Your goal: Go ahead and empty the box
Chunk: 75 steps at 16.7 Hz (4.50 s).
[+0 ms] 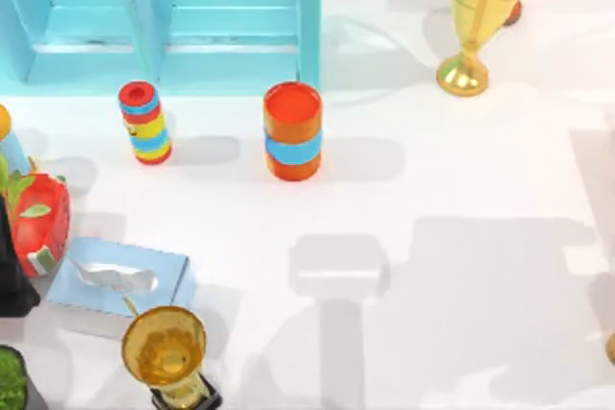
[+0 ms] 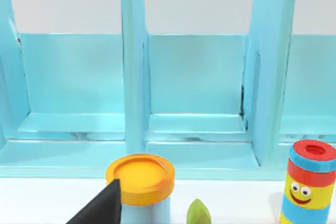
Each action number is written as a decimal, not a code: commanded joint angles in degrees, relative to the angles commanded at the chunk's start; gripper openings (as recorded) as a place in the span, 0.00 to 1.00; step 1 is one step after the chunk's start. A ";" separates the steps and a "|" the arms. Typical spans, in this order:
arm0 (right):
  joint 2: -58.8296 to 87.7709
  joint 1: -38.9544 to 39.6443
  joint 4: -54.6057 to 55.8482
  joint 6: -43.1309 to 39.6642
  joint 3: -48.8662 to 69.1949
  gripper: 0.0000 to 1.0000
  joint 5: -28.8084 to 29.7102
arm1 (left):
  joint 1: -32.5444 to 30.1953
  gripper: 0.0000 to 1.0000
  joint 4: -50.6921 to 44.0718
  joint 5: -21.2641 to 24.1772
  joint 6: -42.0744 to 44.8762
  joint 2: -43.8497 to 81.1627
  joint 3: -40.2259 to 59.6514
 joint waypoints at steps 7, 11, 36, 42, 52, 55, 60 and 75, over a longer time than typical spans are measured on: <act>8.13 26.01 7.45 23.53 -2.37 0.00 -0.42 | 0.00 1.00 0.00 0.00 0.00 0.00 0.00; 10.71 31.75 12.01 31.23 -4.05 0.00 -0.51 | 0.00 1.00 0.00 0.00 0.00 0.00 0.00; 14.39 32.77 23.41 33.68 -10.46 0.53 -0.40 | 0.00 1.00 0.00 0.00 0.00 0.00 0.00; 14.39 32.77 23.41 33.68 -10.46 0.98 -0.40 | 0.00 1.00 0.00 0.00 0.00 0.00 0.00; 14.31 32.71 23.21 33.68 -10.26 1.00 -0.40 | 0.00 1.00 0.00 0.00 0.00 0.00 0.00; 13.20 32.90 19.16 33.48 -6.91 1.00 -0.34 | 0.00 1.00 0.00 0.00 0.00 0.00 0.00; 9.96 32.65 7.49 33.47 0.63 1.00 -0.44 | 0.00 1.00 0.00 0.00 0.00 0.00 0.00; 15.72 12.34 -1.13 14.18 14.73 1.00 -0.50 | 0.00 1.00 0.00 0.00 0.00 0.00 0.00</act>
